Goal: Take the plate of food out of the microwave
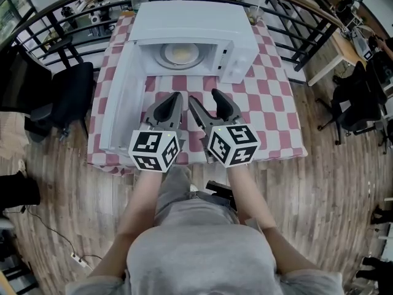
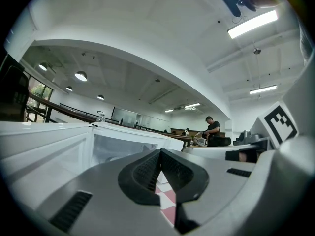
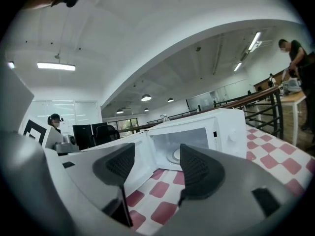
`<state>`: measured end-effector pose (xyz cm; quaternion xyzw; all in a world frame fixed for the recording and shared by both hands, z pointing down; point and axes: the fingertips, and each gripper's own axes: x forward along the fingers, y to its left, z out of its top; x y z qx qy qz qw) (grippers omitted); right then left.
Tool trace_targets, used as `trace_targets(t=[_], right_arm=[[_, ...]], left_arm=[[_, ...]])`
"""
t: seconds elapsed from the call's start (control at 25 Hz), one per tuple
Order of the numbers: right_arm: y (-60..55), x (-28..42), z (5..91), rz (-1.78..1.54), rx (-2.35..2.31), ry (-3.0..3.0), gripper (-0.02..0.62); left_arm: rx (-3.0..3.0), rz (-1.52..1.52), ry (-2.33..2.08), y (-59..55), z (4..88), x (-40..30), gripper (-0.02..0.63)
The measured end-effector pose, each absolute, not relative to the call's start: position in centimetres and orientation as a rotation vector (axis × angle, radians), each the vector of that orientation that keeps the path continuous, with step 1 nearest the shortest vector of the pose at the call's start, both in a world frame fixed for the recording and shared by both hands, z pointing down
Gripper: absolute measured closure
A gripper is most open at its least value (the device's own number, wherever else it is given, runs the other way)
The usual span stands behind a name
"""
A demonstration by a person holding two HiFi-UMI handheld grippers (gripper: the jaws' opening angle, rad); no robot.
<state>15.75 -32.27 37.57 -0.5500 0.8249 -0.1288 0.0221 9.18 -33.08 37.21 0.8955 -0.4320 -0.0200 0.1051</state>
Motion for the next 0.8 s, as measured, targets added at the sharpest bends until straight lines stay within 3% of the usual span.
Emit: trace_targets(t=[0.8], right_arm=[[-42.9, 17.2, 45.3, -1.093, -1.674, 2.183, 0.291]], left_arm=[[2.617, 0.008, -1.282, -40.8, 38.7, 8.7, 0.603]])
